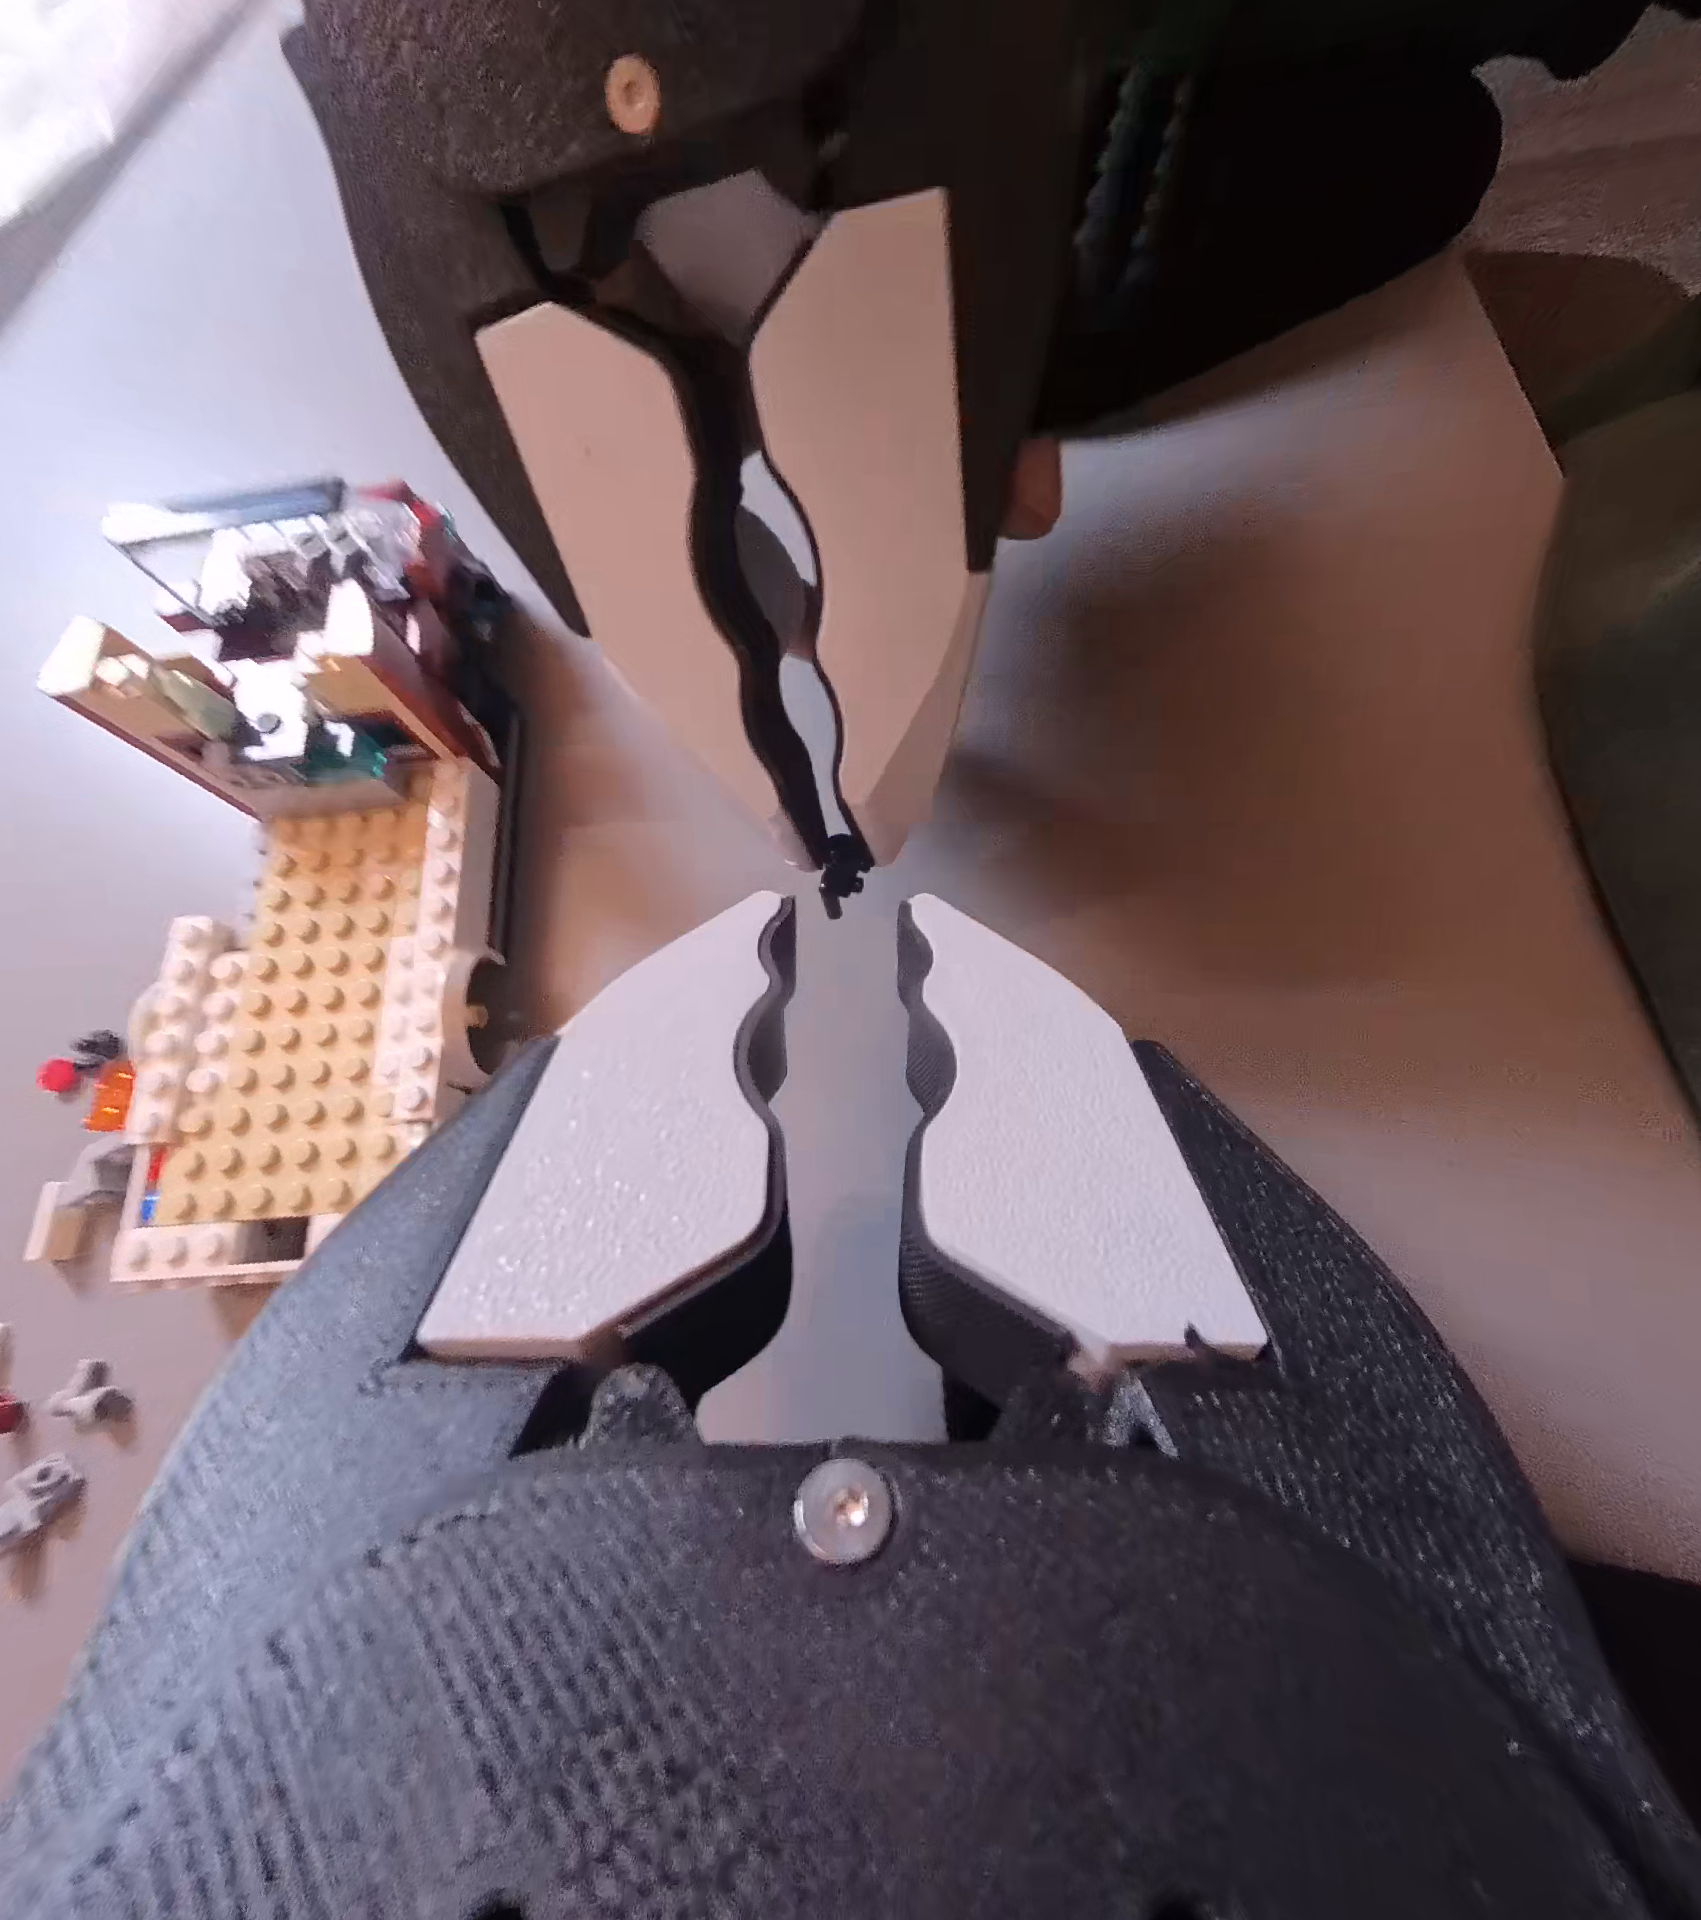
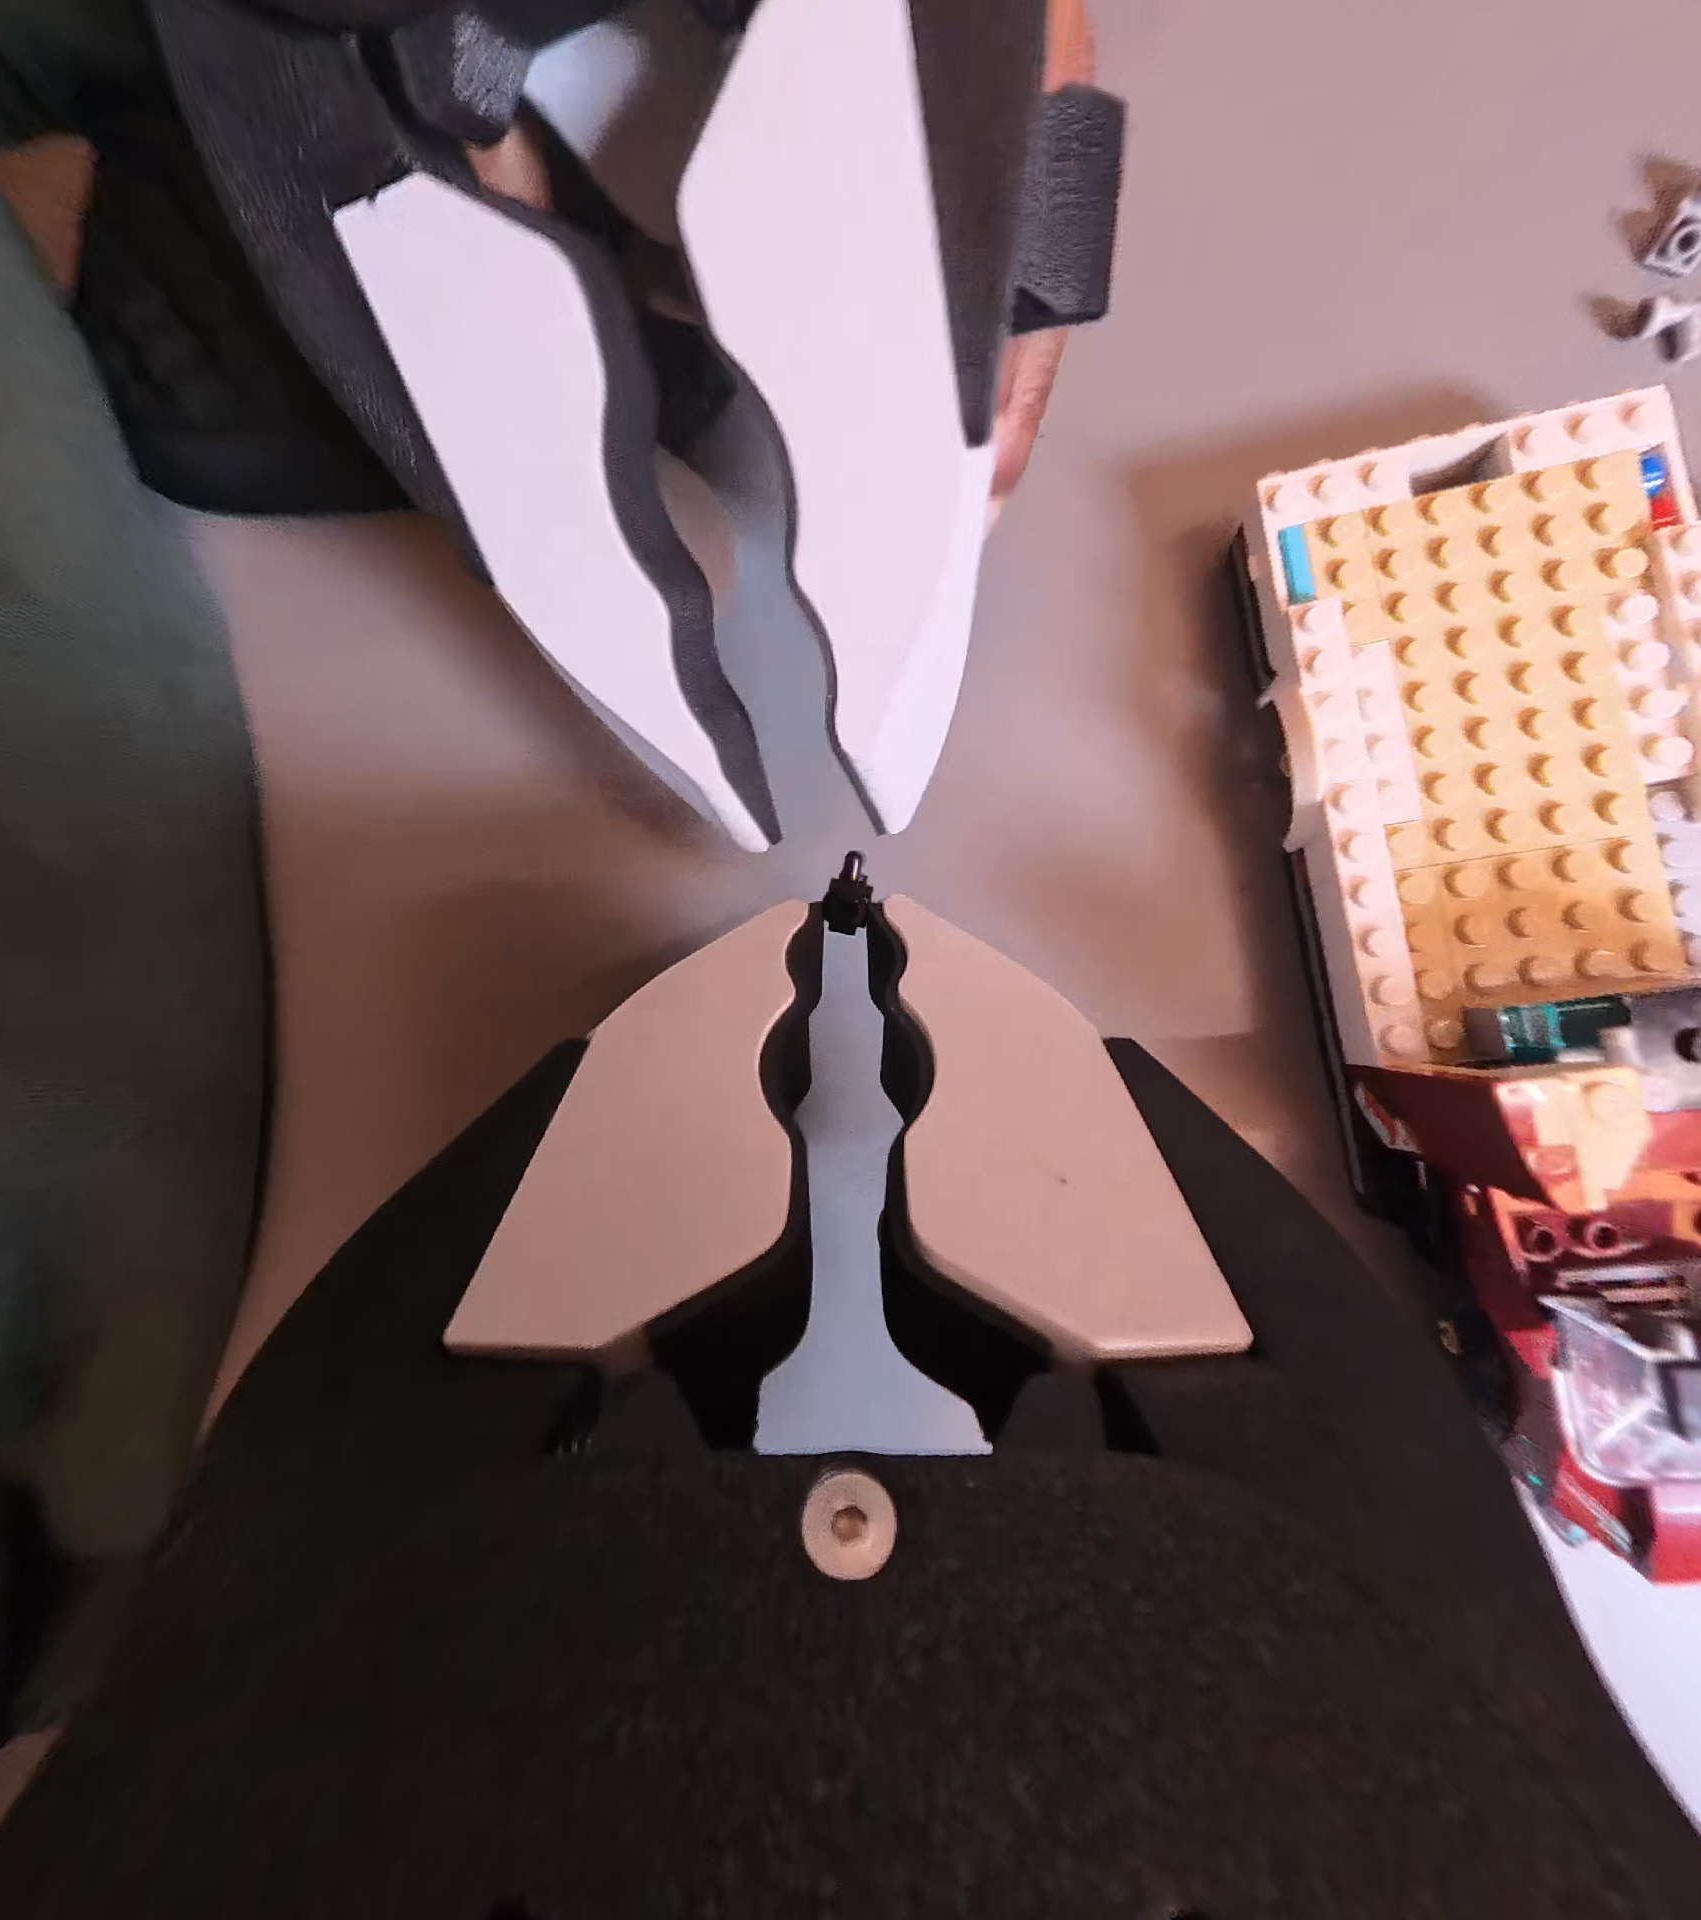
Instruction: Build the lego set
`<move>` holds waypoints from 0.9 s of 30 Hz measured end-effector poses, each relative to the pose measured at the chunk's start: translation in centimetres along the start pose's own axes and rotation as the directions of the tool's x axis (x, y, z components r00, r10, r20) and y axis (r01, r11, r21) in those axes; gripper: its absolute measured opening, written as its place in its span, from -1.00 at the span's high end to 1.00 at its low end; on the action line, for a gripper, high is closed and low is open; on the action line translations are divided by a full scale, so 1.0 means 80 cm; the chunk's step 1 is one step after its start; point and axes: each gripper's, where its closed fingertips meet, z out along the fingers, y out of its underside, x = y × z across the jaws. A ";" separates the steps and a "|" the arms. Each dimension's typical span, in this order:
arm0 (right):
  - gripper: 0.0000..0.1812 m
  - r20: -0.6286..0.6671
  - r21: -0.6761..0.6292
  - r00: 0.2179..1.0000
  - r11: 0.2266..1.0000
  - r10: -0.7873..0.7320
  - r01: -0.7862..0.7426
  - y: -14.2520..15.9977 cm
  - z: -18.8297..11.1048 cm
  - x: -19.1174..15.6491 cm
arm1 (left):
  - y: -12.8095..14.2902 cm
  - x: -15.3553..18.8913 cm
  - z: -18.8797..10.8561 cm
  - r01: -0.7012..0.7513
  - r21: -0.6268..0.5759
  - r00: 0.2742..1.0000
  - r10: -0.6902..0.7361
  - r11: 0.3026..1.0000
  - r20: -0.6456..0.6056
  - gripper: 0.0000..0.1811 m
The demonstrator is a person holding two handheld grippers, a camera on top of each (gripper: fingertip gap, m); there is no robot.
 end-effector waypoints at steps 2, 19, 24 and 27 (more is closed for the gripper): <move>0.91 0.050 0.033 0.998 0.999 0.028 -0.030 -0.009 -0.012 -0.002 | -0.012 -0.003 -0.007 -0.060 0.031 0.996 0.057 0.998 0.063 0.76; 0.92 0.507 0.011 0.831 0.962 0.230 -0.273 -0.055 -0.062 -0.046 | -0.071 0.008 -0.044 -0.485 0.018 0.819 0.447 0.874 0.361 0.89; 0.91 0.547 0.013 0.798 0.951 0.253 -0.310 -0.057 -0.063 -0.053 | -0.073 0.013 -0.046 -0.498 0.024 0.814 0.457 0.867 0.359 0.90; 0.83 0.588 0.053 0.772 0.940 0.242 -0.336 -0.063 -0.069 -0.057 | -0.076 0.012 -0.051 -0.473 0.059 0.832 0.424 0.879 0.358 0.90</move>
